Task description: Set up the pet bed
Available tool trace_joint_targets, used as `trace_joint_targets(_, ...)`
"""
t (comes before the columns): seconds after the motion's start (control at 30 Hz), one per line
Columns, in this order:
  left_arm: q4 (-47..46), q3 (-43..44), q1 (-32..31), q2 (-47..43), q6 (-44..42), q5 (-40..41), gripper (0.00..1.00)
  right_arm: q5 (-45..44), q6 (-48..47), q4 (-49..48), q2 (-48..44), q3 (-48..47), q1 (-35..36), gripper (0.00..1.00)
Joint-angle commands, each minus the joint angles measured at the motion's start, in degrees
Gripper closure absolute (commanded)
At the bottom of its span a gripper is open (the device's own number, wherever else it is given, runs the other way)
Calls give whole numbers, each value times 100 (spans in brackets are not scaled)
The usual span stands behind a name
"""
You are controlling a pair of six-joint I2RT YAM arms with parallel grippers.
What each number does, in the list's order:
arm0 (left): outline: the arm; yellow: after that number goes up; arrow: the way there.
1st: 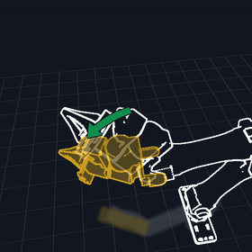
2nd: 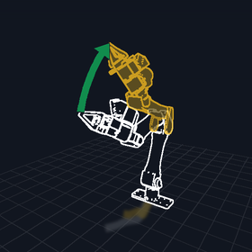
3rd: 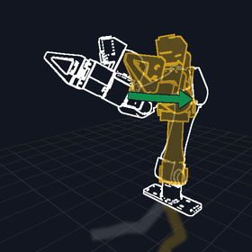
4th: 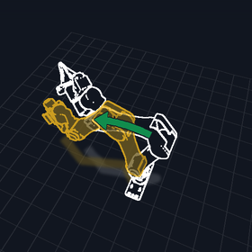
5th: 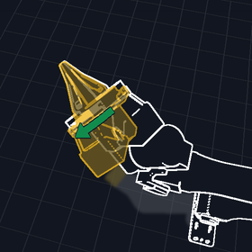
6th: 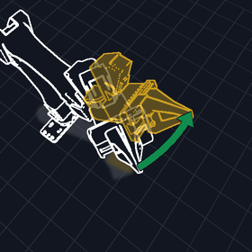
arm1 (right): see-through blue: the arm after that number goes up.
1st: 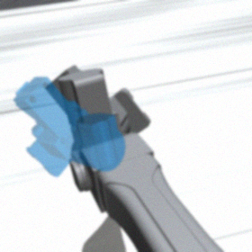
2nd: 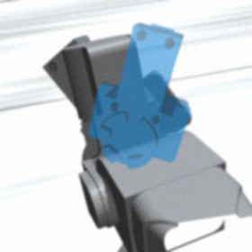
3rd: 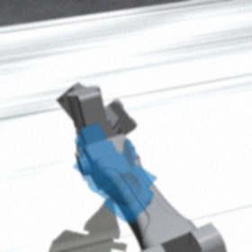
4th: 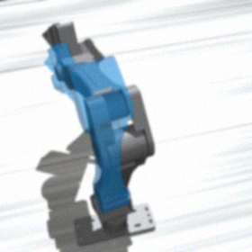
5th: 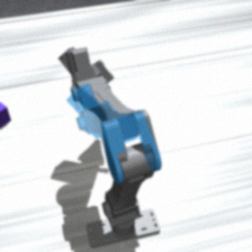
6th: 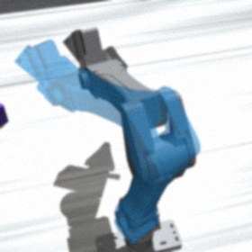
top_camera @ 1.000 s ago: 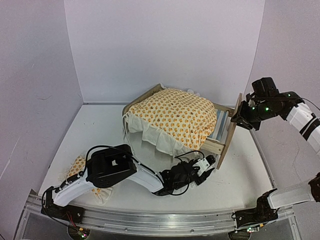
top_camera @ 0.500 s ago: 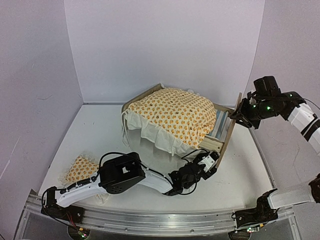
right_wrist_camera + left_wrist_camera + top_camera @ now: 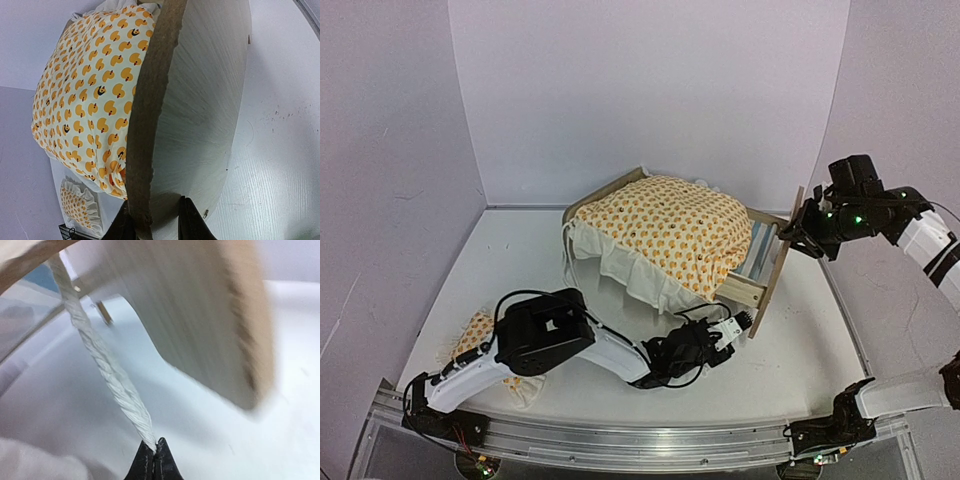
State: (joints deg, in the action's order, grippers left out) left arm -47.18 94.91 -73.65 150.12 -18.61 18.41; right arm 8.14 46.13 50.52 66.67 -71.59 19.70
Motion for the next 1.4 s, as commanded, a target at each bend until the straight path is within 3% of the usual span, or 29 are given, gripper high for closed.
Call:
trace_joint_targets(0.0, 379, -1385, -29, -1480, 190, -1271, 100, 763, 164, -2419, -658, -244, 52, 100)
trace_joint_targets(0.13, 384, -2402, -103, -2415, 439, -1992, 100, 476, -101, -2424, -639, -132, 52, 100)
trace_joint_targets(0.3, 407, -2904, -113, -3173, 853, -3107, 100, 436, -424, -2548, -654, 475, 49, 100)
trace_joint_targets(0.47, 591, -3085, -114, -3804, 1141, -4143, 100, 500, -1020, -2762, -796, 1457, 53, 100)
trace_joint_targets(0.7, 1049, -2986, -108, -4077, 1201, -4802, 100, 651, -1585, -2499, -836, 2319, 56, 99)
trace_joint_targets(0.77, 1099, -2995, -114, -4197, 1320, -5042, 100, 83, -1944, -1741, -746, 2109, 54, 86)
trace_joint_targets(0.9, 1239, -3087, -107, -4516, 1424, -5501, 100, -2091, -2491, -144, -569, 1357, 52, 48)
trace_joint_targets(1.03, 1381, -3193, -106, -4664, 1545, -5786, 100, -2915, -3280, 537, -495, 246, 59, 26)
trace_joint_targets(1.2, 1490, -3225, -98, -4650, 1611, -5811, 100, -1704, -4354, 275, 157, -776, 252, 18)
trace_joint_targets(1.37, 1576, -3246, -56, -4662, 1627, -5612, 100, -2587, -4875, 230, 1240, -1412, 1505, 8)
